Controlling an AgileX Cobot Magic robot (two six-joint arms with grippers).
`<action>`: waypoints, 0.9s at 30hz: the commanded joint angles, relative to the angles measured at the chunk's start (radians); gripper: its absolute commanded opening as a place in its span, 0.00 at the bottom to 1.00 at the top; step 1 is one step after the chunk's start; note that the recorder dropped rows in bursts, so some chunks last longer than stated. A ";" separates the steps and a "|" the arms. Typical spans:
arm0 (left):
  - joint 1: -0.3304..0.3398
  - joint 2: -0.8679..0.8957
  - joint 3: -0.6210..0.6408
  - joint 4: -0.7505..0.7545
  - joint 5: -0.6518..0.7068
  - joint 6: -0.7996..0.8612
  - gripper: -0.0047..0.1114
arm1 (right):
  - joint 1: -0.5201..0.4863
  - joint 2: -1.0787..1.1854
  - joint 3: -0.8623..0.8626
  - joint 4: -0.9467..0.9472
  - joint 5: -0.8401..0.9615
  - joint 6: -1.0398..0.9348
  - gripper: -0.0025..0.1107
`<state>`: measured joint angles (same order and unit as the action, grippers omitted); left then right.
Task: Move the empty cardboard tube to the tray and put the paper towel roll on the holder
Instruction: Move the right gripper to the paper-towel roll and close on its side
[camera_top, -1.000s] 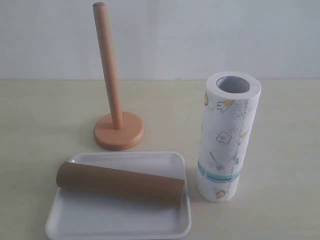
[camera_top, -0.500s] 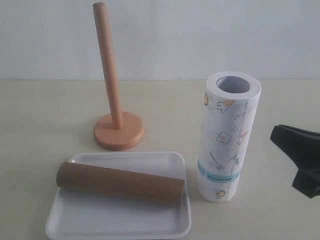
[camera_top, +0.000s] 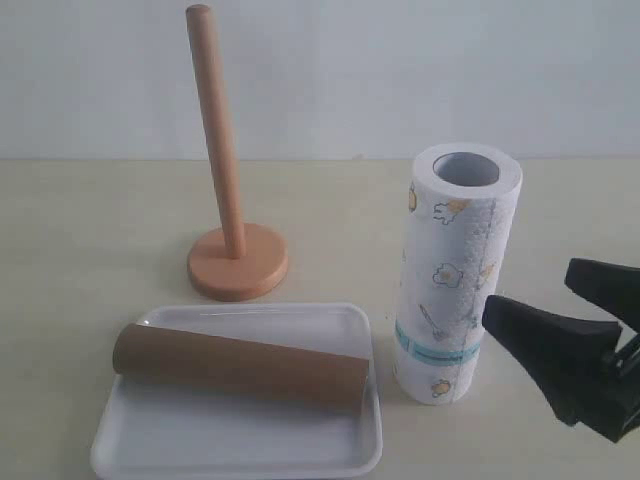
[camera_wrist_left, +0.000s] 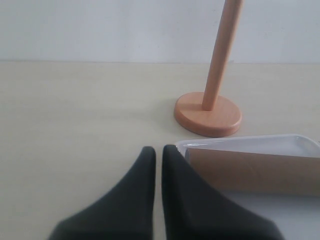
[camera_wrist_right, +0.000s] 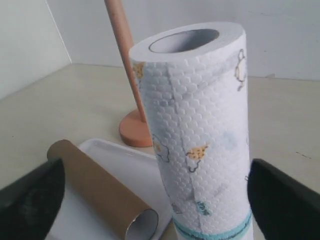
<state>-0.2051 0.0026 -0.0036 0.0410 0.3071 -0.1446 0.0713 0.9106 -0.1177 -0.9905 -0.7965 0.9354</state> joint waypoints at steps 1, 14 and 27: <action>-0.003 -0.003 0.004 -0.008 0.000 0.006 0.08 | -0.003 0.048 0.004 0.012 0.001 -0.040 0.92; -0.003 -0.003 0.004 -0.008 0.000 0.006 0.08 | -0.003 0.311 0.004 0.199 -0.174 -0.369 0.89; -0.003 -0.003 0.004 -0.008 0.000 0.006 0.08 | -0.003 0.538 -0.035 0.237 -0.334 -0.485 0.89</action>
<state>-0.2051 0.0026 -0.0036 0.0410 0.3071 -0.1446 0.0713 1.4121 -0.1331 -0.7567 -1.0976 0.4670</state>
